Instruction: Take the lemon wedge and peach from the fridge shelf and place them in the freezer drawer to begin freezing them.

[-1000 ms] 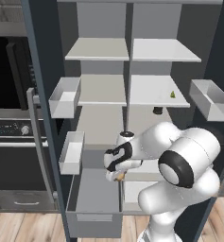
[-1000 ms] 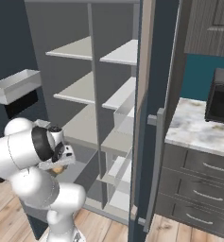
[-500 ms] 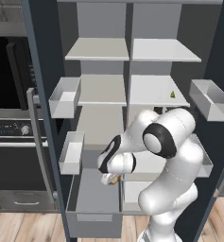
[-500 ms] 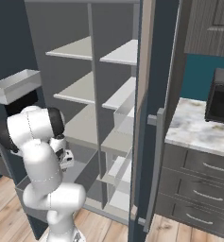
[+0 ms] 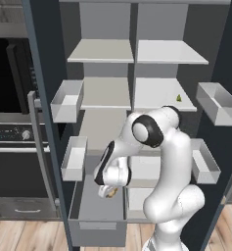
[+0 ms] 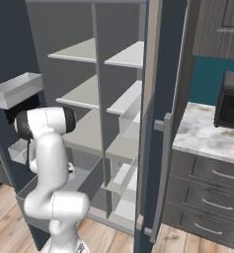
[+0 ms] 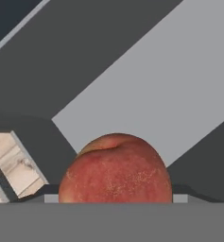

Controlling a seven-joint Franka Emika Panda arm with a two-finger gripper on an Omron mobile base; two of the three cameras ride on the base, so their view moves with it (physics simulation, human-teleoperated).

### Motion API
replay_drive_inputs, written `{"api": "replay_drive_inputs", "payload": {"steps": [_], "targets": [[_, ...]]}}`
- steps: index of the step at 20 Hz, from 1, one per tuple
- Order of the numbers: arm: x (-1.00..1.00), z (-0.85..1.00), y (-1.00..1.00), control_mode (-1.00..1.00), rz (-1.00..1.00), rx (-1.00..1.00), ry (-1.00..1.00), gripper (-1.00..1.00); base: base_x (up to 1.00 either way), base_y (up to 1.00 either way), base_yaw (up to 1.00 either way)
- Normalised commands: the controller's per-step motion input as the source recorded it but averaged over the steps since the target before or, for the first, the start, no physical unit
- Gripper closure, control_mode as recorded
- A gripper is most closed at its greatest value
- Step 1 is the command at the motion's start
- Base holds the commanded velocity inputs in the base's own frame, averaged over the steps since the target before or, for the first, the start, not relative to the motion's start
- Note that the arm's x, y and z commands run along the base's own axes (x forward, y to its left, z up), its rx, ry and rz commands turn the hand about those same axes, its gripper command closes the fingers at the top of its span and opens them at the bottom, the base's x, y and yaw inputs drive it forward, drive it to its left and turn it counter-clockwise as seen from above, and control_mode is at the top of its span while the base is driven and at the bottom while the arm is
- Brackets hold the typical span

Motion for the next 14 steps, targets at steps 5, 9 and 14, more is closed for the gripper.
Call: {"api": "replay_drive_inputs", "payload": {"steps": [5, 9, 14], "targets": [[0.46, -0.58, 0.15, -1.00, 0.00, -0.02, 0.05, 1.00, 0.00, 0.00, 0.00], [0.41, -0.59, 0.19, -1.00, 0.00, -0.06, 0.06, 1.00, 0.00, 0.00, 0.00], [0.48, -0.42, 0.32, -1.00, 0.00, -0.02, 0.01, 1.00, 0.00, 0.00, 0.00]]}}
